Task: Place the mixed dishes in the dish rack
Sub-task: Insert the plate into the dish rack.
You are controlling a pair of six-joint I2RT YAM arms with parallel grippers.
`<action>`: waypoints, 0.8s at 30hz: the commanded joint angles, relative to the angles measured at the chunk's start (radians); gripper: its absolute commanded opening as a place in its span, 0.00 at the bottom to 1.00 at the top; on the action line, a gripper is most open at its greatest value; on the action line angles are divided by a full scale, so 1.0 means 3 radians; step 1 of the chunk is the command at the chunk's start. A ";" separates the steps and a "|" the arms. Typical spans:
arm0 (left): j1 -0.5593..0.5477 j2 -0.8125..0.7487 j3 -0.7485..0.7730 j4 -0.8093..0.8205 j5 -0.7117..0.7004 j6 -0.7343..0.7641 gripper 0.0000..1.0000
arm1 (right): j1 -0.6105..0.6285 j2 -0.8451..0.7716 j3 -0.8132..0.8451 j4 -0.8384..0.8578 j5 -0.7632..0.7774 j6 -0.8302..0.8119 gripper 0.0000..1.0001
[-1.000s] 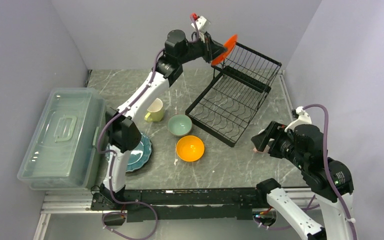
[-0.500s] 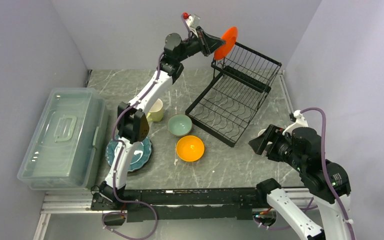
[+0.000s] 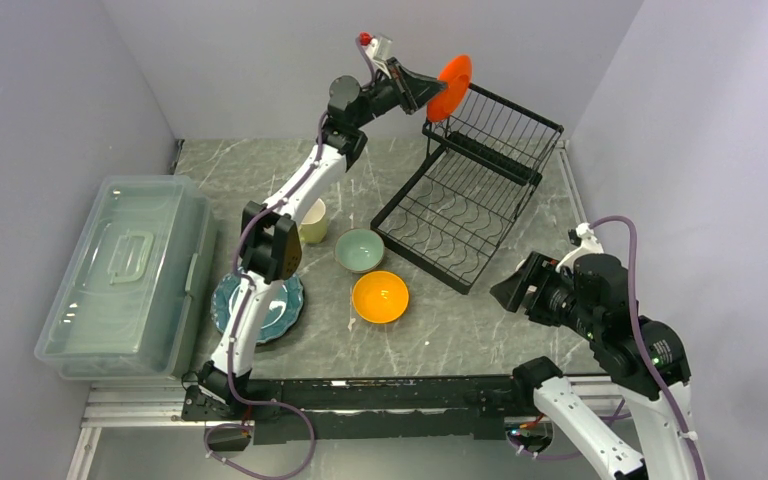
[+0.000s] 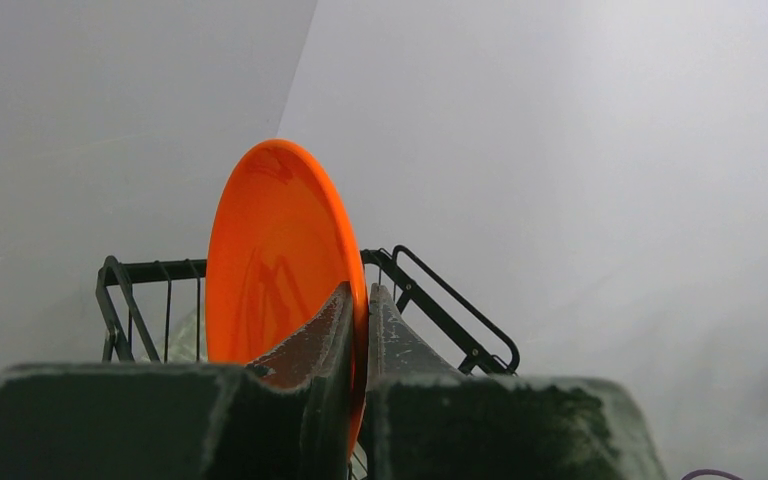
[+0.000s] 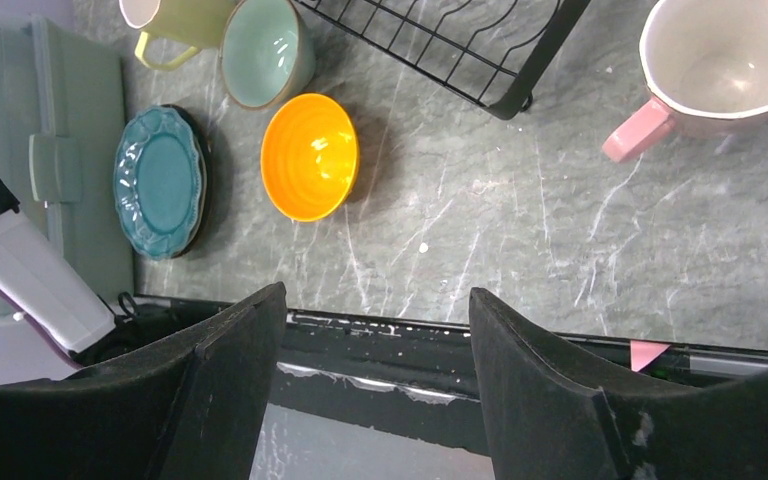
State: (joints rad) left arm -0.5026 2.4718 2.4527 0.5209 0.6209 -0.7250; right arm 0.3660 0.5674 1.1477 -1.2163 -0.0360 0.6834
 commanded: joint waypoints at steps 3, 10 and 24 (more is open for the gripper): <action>-0.0012 0.0108 0.0217 0.0341 -0.0063 -0.0121 0.00 | -0.0004 -0.0044 -0.0032 0.0164 -0.0045 0.0033 0.70; -0.0042 0.0217 0.0225 0.0336 -0.0110 -0.0044 0.00 | -0.0003 -0.0085 -0.0144 0.0238 -0.0132 0.0078 0.70; -0.0048 0.0397 0.0302 0.0279 -0.0125 0.0027 0.00 | -0.0006 -0.0097 -0.0245 0.0320 -0.0199 0.0093 0.70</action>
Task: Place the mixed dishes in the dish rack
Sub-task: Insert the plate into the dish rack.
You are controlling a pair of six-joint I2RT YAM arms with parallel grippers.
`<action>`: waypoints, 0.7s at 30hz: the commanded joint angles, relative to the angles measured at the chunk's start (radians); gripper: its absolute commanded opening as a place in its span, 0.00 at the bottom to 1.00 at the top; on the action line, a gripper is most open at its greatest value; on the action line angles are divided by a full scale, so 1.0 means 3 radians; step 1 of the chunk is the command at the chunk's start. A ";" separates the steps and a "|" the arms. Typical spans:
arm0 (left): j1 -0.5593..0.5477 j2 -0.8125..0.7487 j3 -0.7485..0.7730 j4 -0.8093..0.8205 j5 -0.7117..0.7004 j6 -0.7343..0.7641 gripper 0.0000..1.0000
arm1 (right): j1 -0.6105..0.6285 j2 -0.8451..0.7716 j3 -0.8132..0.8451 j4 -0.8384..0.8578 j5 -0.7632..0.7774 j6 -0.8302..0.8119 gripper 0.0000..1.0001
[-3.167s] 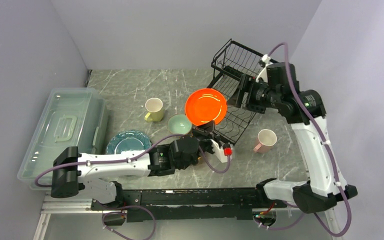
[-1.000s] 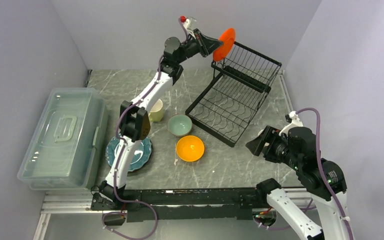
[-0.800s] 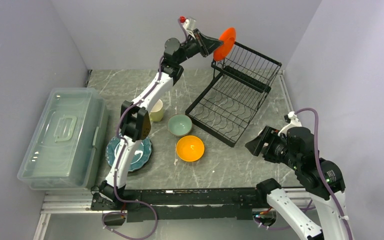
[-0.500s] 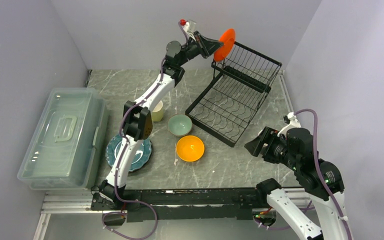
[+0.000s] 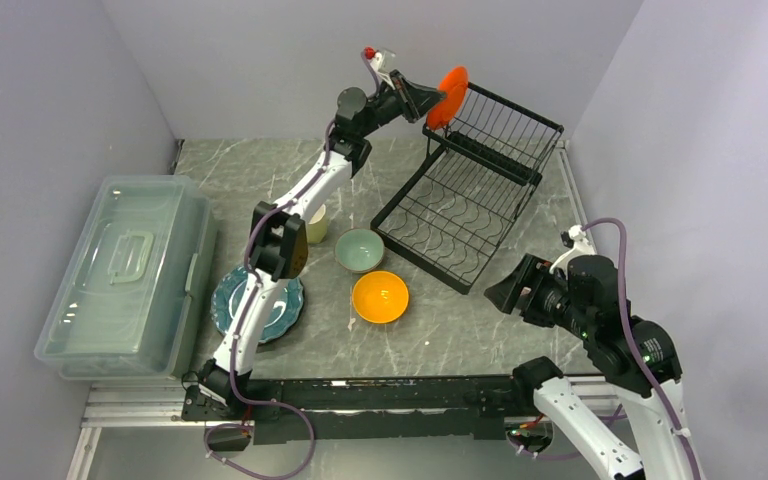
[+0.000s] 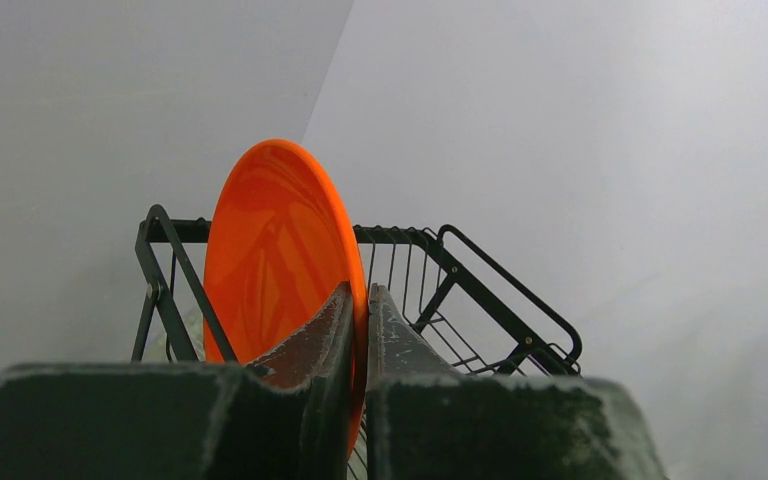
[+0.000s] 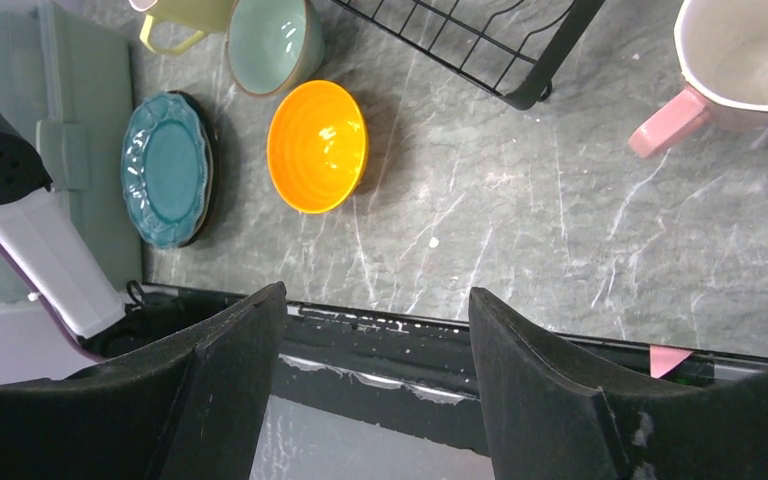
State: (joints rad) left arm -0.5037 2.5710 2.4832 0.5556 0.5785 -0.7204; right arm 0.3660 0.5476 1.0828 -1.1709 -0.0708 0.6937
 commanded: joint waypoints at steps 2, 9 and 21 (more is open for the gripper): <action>-0.0044 0.0095 0.0209 0.0154 0.0005 0.0011 0.00 | -0.0004 -0.0033 -0.0046 0.0179 -0.0086 0.0063 0.70; -0.0045 0.0195 0.0197 0.0157 -0.0035 -0.0007 0.00 | -0.0003 -0.0064 -0.0125 0.0215 -0.0115 0.0095 0.70; -0.0049 0.0316 0.0264 0.0117 -0.0150 -0.0003 0.00 | -0.0003 -0.0097 -0.0225 0.0262 -0.0127 0.0111 0.70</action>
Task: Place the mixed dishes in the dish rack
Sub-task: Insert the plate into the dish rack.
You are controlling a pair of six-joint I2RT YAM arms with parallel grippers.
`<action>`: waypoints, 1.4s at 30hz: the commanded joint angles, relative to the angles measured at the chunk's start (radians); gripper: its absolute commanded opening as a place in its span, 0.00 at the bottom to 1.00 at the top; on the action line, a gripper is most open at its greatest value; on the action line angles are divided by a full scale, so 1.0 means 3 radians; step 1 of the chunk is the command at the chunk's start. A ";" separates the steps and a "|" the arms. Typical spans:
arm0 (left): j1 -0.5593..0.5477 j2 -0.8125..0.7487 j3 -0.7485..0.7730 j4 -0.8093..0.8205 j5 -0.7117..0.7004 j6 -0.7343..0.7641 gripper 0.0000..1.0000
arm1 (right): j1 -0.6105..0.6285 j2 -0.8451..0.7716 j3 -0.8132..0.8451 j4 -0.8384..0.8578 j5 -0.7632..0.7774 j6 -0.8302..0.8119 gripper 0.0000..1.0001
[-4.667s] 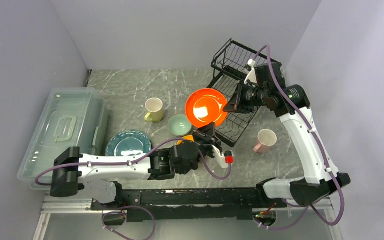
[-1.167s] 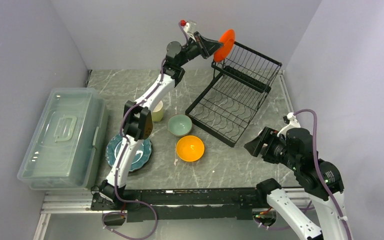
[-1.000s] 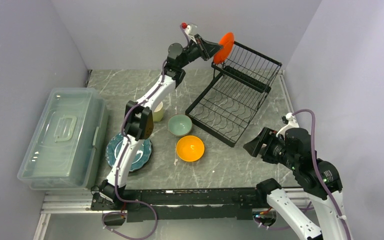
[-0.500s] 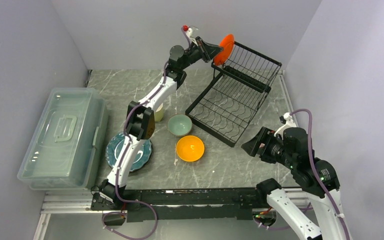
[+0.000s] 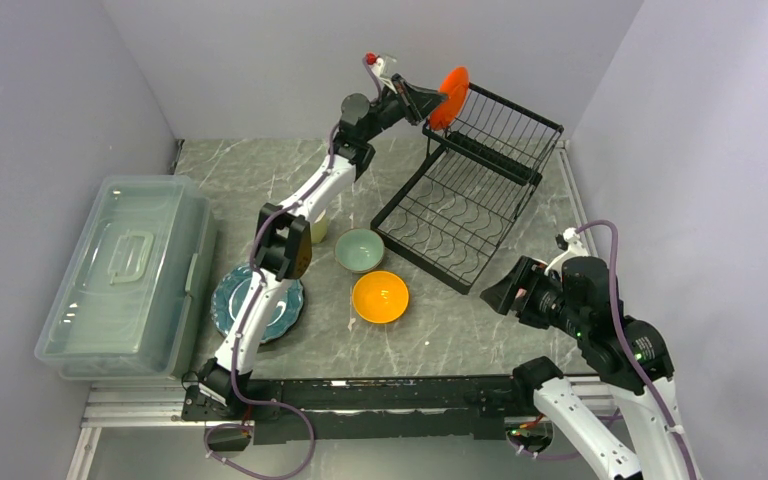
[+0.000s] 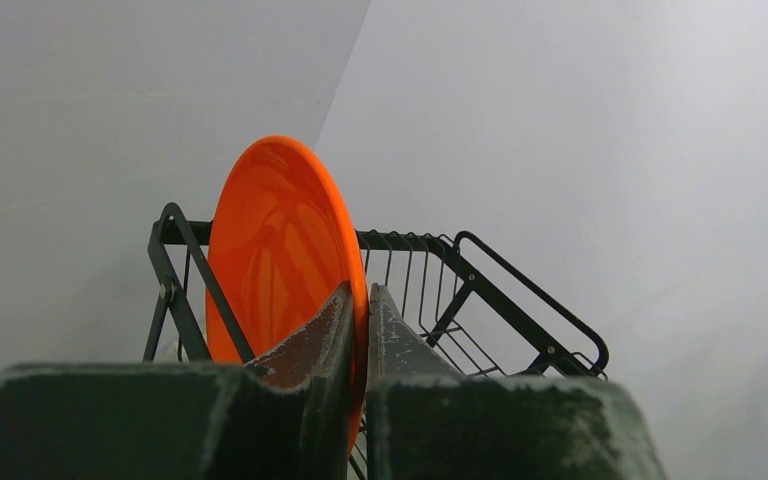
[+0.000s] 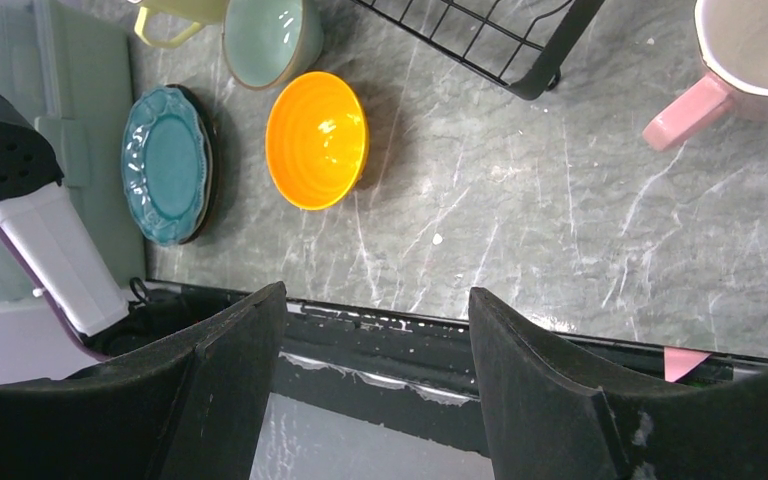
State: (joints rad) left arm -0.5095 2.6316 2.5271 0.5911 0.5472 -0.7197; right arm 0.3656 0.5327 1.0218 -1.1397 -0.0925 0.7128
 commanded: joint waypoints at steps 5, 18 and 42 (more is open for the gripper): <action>-0.0030 0.0150 0.0095 0.0048 -0.0090 -0.0020 0.00 | -0.0003 -0.0058 -0.0051 0.0186 -0.0089 0.0066 0.70; -0.0030 0.0231 0.0077 0.0065 -0.0177 0.0017 0.00 | -0.0002 -0.0102 -0.0115 0.0184 -0.0092 0.0074 0.71; -0.0001 0.0019 -0.0196 0.0220 -0.0229 0.0014 0.54 | -0.0003 -0.0104 -0.0118 0.0218 -0.0116 0.0078 0.72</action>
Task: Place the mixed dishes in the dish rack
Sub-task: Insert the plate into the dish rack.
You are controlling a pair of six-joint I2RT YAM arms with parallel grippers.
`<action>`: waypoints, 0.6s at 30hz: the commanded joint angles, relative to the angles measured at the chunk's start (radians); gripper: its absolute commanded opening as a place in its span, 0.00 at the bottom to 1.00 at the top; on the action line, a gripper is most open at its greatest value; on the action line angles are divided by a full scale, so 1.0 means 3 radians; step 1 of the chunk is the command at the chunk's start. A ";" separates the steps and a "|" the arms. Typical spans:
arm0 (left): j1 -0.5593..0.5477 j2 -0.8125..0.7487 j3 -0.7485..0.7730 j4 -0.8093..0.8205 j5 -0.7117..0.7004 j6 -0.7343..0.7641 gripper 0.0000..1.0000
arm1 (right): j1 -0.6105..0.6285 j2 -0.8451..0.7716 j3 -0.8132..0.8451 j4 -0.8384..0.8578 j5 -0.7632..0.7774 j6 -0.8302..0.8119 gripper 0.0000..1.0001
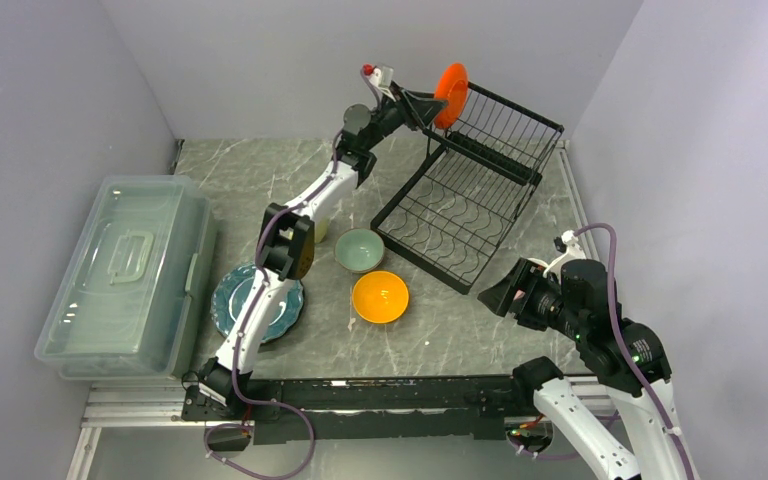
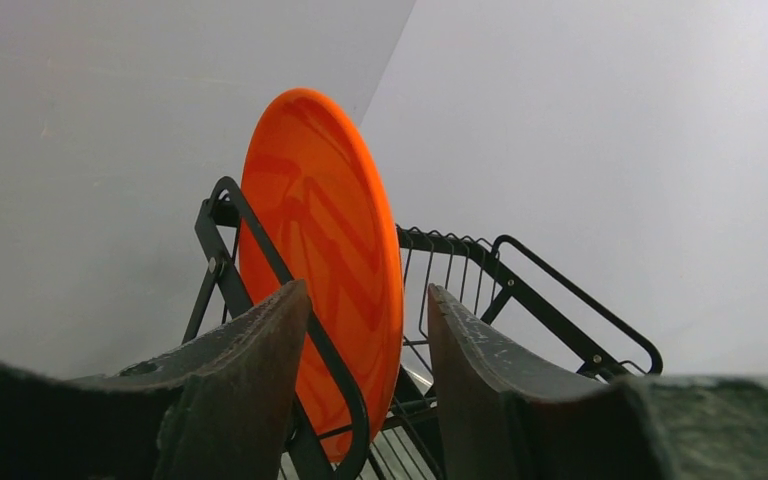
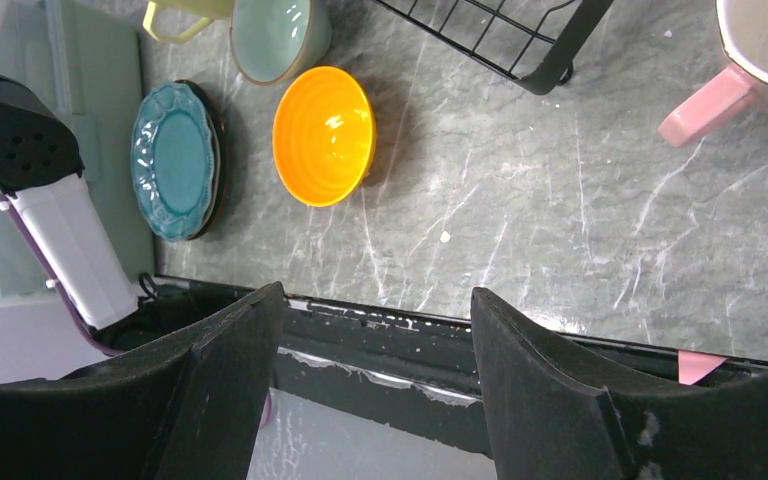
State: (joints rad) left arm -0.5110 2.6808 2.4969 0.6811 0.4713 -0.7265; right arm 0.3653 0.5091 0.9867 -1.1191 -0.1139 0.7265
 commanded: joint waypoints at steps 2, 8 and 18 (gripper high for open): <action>0.0011 -0.0191 -0.0127 -0.0080 0.0034 0.0068 0.56 | -0.0001 -0.0027 -0.0001 0.0160 -0.0050 0.0038 0.72; 0.0026 -0.0347 -0.0229 -0.0048 0.0071 0.0139 0.60 | -0.0001 -0.0030 0.0004 0.0176 -0.0065 0.0038 0.72; 0.0026 -0.0683 -0.0464 -0.0015 0.0191 0.0301 0.67 | -0.0001 -0.0039 0.0033 0.0166 -0.0070 0.0033 0.72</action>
State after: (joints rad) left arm -0.5053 2.5954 2.3657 0.6445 0.4934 -0.6796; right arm 0.3653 0.5091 0.9867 -1.1042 -0.1150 0.7269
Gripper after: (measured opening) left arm 0.655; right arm 0.713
